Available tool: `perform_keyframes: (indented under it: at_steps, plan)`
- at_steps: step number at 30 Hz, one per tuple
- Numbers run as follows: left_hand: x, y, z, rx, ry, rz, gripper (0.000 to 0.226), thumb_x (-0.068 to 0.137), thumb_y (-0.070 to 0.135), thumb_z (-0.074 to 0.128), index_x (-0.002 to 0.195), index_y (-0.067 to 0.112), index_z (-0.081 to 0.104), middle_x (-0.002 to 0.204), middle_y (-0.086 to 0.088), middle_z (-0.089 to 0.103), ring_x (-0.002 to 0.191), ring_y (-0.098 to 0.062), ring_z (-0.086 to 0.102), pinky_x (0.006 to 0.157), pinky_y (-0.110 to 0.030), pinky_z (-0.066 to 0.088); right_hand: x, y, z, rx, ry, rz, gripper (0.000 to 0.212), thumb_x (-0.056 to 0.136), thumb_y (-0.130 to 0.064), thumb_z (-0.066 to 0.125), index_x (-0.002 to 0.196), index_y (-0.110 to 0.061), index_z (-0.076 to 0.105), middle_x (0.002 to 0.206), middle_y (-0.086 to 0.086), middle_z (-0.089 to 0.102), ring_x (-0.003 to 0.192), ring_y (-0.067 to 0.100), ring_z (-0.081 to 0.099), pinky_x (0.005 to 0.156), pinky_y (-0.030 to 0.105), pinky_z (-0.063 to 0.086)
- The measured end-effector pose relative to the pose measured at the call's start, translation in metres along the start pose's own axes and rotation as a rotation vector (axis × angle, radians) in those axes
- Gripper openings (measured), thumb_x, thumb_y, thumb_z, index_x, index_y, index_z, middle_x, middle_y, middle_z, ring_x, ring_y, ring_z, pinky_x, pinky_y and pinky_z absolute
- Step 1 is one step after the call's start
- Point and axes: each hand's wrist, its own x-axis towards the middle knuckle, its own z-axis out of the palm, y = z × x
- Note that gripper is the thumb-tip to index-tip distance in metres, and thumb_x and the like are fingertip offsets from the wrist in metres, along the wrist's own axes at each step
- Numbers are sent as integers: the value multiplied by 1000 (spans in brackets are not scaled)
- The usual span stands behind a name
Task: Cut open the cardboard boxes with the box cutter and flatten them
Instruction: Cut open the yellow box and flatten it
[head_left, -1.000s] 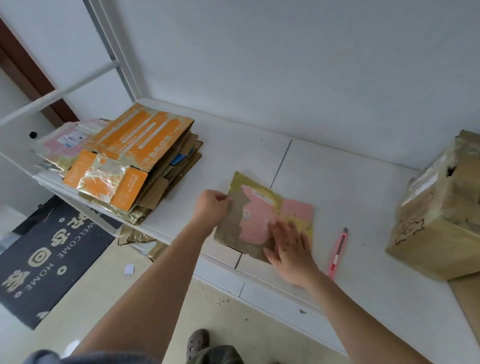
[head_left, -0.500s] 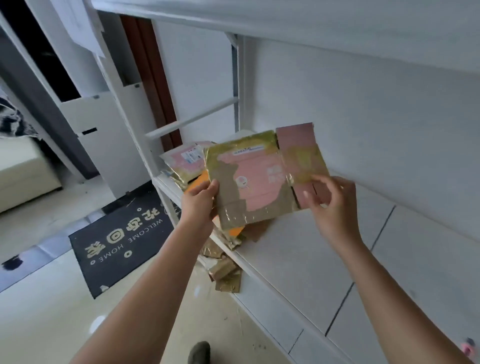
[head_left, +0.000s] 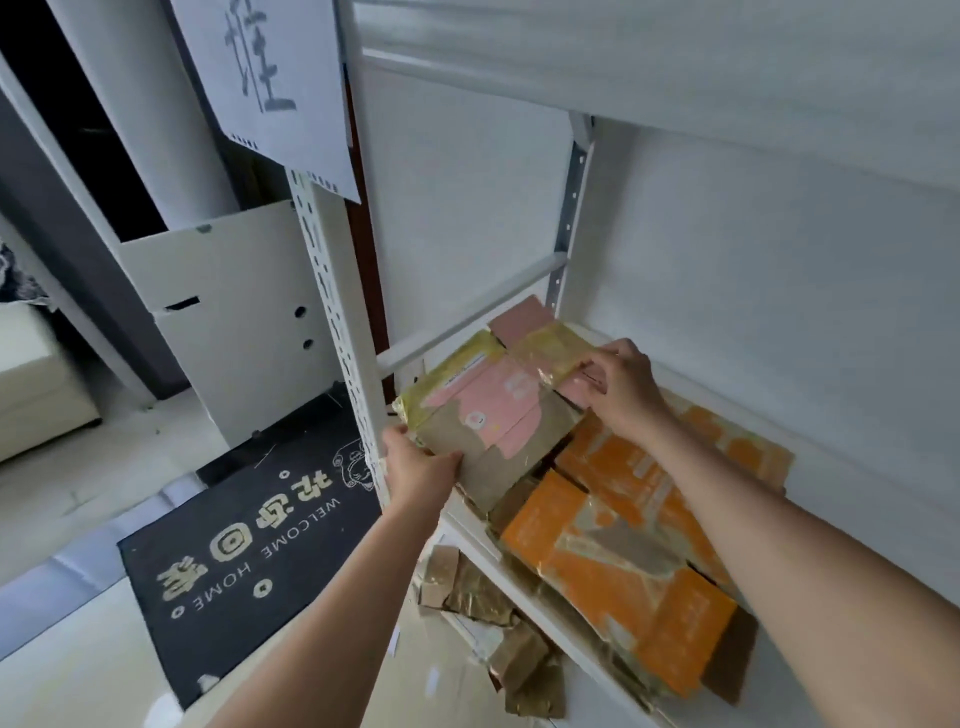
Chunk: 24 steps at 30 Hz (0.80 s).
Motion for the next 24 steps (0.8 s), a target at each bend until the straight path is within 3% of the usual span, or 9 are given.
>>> perform_keyframes:
  at_steps: [2,4,6,7,10,12,16,20,24]
  plan:
    - [27,-6,7,105,3,11,49,81,-1,74,113,12,38,111,-18,57,96,-30,63,82,-46,58,25,5,22,-55,-46,6,30,98,-18,56,129,-15,58,121,7,41,119,27,39,88,26,35]
    - [48,-13,12,240,5,43,50,81,3,76,113,6,38,113,-18,53,93,-26,57,69,-32,55,44,9,41,-130,-144,27,39,100,-27,52,138,-20,51,126,6,39,124,26,34,92,29,37]
    - [59,-17,15,413,-23,99,62,79,5,78,125,-2,37,111,-14,52,88,-21,52,58,-18,46,56,8,57,-267,-297,34,48,98,-45,49,144,-32,45,143,5,35,135,31,27,108,43,31]
    - [63,-19,15,529,-31,153,68,78,7,78,129,-4,35,112,-13,51,92,-21,52,65,-18,48,59,5,64,-347,-380,34,51,97,-52,47,146,-38,41,151,2,32,140,33,23,114,53,23]
    - [71,-25,18,953,1,429,67,81,18,75,136,9,37,131,-9,39,118,-27,39,101,-35,40,65,-6,81,-515,-614,45,48,97,-55,43,143,-41,43,157,-3,33,145,30,24,113,69,4]
    - [80,-29,19,1080,-78,563,54,86,16,68,135,23,47,142,-2,38,128,-27,33,107,-38,30,66,-14,89,-578,-719,82,43,99,-45,44,141,-36,47,153,-1,39,144,28,29,111,72,-3]
    - [97,-32,17,1198,-312,521,23,95,21,53,115,28,63,135,9,52,131,-24,40,118,-48,13,67,-23,102,-717,-788,93,42,102,-31,38,142,-26,49,148,4,46,141,28,36,112,69,-5]
    - [98,-23,18,1259,-339,468,21,93,19,52,111,26,62,119,5,57,128,-25,45,119,-56,10,71,-30,103,-762,-805,109,38,102,-30,40,137,-22,53,142,6,52,137,28,40,115,67,0]
    - [90,-18,15,1228,-316,522,33,97,22,50,129,26,55,148,5,42,137,-27,38,119,-57,12,63,-29,84,-684,-741,66,46,104,-44,35,148,-29,39,156,3,36,142,30,34,113,70,2]
